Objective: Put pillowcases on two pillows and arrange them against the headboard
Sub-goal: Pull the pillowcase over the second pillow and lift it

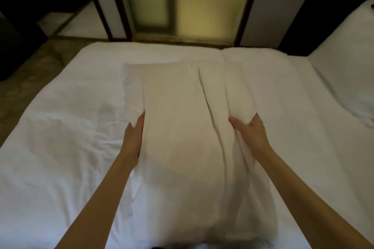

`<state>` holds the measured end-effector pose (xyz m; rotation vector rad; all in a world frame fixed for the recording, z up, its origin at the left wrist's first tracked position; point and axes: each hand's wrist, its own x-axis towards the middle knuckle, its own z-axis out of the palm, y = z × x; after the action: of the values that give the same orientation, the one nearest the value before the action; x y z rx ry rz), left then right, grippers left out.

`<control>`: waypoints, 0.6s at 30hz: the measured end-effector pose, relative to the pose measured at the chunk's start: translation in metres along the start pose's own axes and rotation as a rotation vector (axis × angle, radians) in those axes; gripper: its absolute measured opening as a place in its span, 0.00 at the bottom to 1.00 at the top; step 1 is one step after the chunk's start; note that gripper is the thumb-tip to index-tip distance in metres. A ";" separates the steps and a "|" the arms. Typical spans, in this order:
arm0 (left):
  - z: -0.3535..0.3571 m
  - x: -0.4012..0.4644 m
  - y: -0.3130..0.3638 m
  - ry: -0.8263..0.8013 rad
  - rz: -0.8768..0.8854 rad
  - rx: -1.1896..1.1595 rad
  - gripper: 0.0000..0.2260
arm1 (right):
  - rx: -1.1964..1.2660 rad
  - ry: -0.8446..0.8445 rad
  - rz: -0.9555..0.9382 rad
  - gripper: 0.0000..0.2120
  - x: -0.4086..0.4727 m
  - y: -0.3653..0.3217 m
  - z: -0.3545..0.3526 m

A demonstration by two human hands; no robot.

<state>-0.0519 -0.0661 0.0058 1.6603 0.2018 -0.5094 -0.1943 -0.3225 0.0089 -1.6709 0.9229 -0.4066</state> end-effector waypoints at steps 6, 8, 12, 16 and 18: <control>0.102 -0.083 0.029 -0.105 0.096 0.016 0.28 | 0.028 0.066 -0.180 0.31 -0.019 -0.015 -0.137; 0.135 -0.107 0.039 -0.149 0.127 0.026 0.28 | 0.042 0.076 -0.209 0.31 -0.022 -0.022 -0.181; 0.190 -0.143 0.056 -0.229 0.196 0.006 0.27 | 0.064 0.130 -0.271 0.31 -0.024 -0.037 -0.254; 0.230 -0.155 0.068 -0.288 0.241 -0.023 0.30 | 0.084 0.190 -0.343 0.30 -0.024 -0.048 -0.303; 0.247 -0.157 0.074 -0.312 0.253 -0.032 0.31 | 0.092 0.220 -0.367 0.28 -0.024 -0.054 -0.320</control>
<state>-0.2122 -0.2942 0.1224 1.5256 -0.2257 -0.5599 -0.4090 -0.5120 0.1642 -1.7342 0.7397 -0.8820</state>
